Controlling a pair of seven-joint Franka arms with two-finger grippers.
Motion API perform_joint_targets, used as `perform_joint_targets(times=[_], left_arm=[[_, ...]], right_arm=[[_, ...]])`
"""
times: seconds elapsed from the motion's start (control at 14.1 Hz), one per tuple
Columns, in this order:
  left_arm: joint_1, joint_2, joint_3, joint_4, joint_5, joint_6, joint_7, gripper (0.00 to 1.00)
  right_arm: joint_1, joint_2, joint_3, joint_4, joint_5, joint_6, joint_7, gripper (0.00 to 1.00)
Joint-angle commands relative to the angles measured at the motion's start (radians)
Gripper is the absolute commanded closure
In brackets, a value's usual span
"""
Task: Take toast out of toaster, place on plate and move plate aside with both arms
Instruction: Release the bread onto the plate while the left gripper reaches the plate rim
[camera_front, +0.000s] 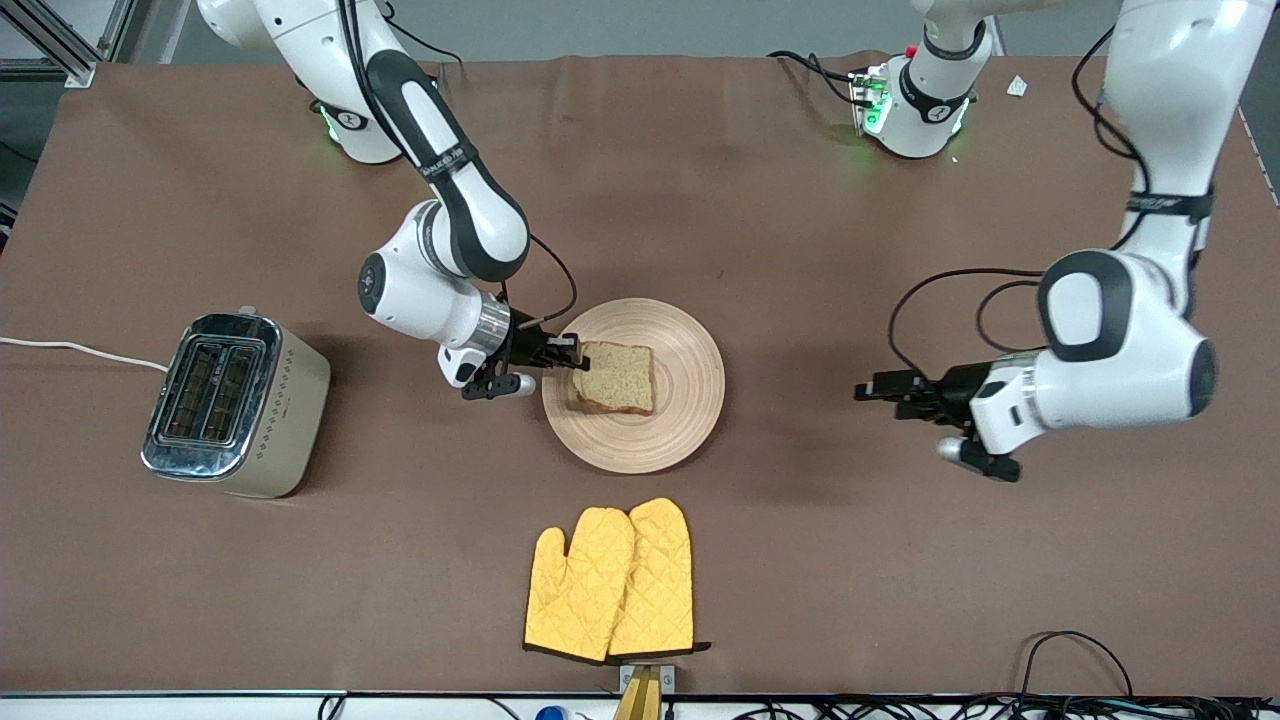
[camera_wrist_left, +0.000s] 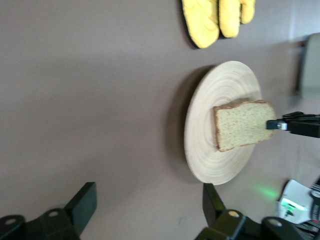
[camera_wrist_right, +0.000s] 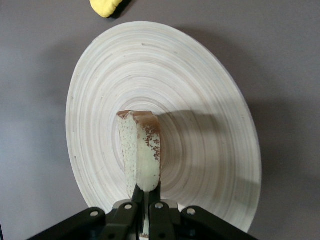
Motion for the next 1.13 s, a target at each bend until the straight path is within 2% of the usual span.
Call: perform_joint_targets(times=[0.0, 0.07, 0.21, 0.35, 0.64, 0.85, 1.06], left_arm=[[0.010, 0.051, -0.006, -0.047, -0.119, 0.027, 0.132, 0.16], [0.010, 0.063, -0.006, -0.081, -0.162, 0.051, 0.178, 0.17], [0.007, 0.089, -0.006, -0.133, -0.270, 0.097, 0.279, 0.19], [-0.004, 0.121, -0.007, -0.162, -0.413, 0.107, 0.391, 0.19], [-0.039, 0.189, -0.007, -0.164, -0.574, 0.124, 0.551, 0.25], [-0.091, 0.193, -0.006, -0.166, -0.691, 0.125, 0.574, 0.27], [-0.120, 0.224, -0.006, -0.162, -0.743, 0.160, 0.625, 0.31]], right_arm=[[-0.007, -0.014, 0.008, -0.034, 0.069, 0.005, -0.034, 0.72], [-0.007, -0.014, 0.008, -0.038, 0.073, 0.005, -0.034, 0.62], [-0.007, -0.014, 0.008, -0.040, 0.073, 0.005, -0.034, 0.53], [-0.005, -0.014, 0.008, -0.040, 0.073, 0.008, -0.036, 0.50], [-0.015, -0.023, 0.003, -0.041, 0.073, 0.000, -0.051, 0.47], [-0.053, -0.027, 0.003, -0.043, 0.073, -0.023, -0.091, 0.39], [-0.070, -0.034, 0.003, -0.045, 0.072, -0.035, -0.097, 0.27]])
